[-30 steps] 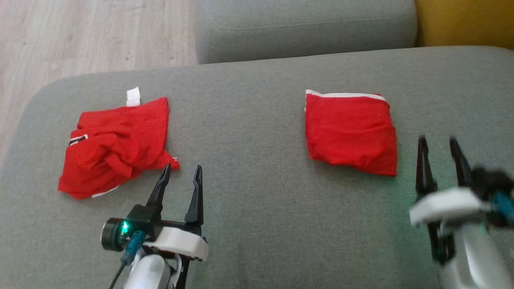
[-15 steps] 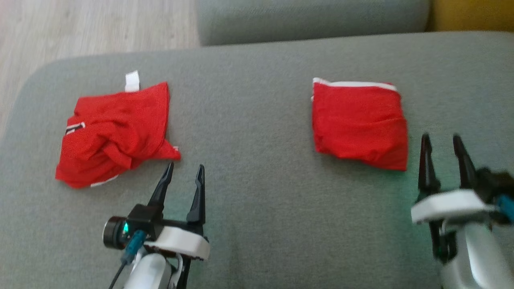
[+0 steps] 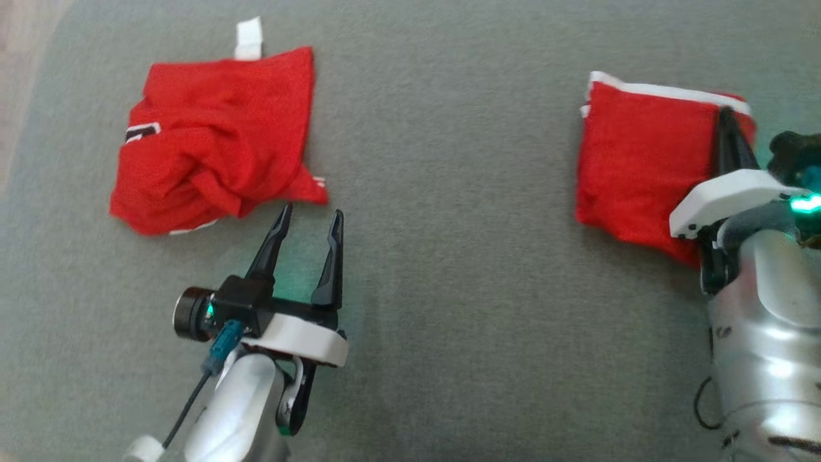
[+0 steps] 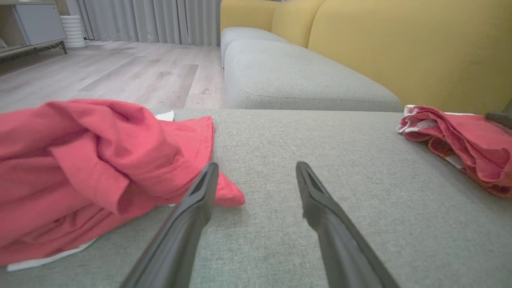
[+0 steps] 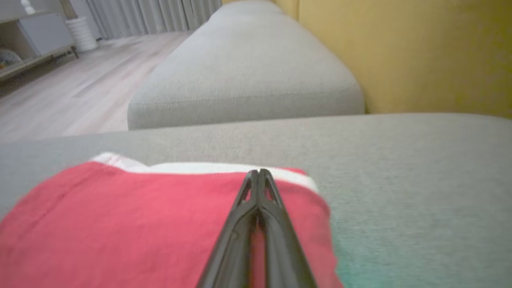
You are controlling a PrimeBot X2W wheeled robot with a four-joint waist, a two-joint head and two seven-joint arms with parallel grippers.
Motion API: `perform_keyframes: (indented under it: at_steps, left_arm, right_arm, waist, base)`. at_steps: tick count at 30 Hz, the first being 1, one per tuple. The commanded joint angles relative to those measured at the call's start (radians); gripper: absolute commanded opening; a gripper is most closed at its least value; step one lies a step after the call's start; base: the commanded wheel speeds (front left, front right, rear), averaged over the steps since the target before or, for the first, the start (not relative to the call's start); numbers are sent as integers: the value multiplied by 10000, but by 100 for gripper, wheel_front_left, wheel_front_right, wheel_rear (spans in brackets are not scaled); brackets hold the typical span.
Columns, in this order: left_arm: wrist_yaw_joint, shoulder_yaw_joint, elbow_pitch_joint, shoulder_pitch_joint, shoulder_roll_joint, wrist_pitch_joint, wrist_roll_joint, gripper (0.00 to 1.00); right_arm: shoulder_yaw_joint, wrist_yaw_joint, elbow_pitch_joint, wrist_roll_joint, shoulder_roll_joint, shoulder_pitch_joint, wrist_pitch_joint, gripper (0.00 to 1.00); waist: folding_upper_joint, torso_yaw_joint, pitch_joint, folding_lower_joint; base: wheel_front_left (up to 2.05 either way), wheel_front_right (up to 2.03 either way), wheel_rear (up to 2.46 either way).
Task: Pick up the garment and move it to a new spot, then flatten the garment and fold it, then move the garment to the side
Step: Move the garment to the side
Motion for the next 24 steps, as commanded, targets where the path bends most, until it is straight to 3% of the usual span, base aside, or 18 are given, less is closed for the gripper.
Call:
perform_keyframes:
  at_steps: [1, 5, 7, 10, 18, 24]
  left_arm:
    - [-43, 263, -264, -336, 26, -95, 5, 100]
    - [-14, 227, -226, -492, 19, -95, -37, 100]
    - [8, 232, -221, -522, 17, -95, -68, 100]
    - [28, 247, -213, -507, 16, -95, -102, 100]
    - [135, 55, -247, -412, 14, -95, -274, 100]
    - [193, 132, -193, -357, 13, -95, -287, 100]
  right_arm:
    - [1, -17, 176, -425, -13, -306, 90, 0]
    - [-510, -17, 1248, -1271, -13, -734, -129, 0]
    - [-354, -17, 1706, -1119, -13, -1047, -474, 0]
    - [219, -17, 2079, -792, -13, -1364, -724, 0]
    - [3506, -17, 2391, 1170, -13, -1191, -856, 0]
    - [4191, -17, 2871, 1660, -13, -907, -858, 0]
  waist:
    - [0, 288, 262, -3]
    - [0, 410, 253, -3]
    - [0, 425, 187, -3]
    - [0, 404, 118, -3]
    - [0, 377, -50, -3]
    - [0, 246, -297, -3]
  base:
    - [0, 0, 0]
    - [0, 0, 0]
    - [0, 0, 0]
    - [0, 0, 0]
    - [0, 0, 0]
    - [0, 0, 0]
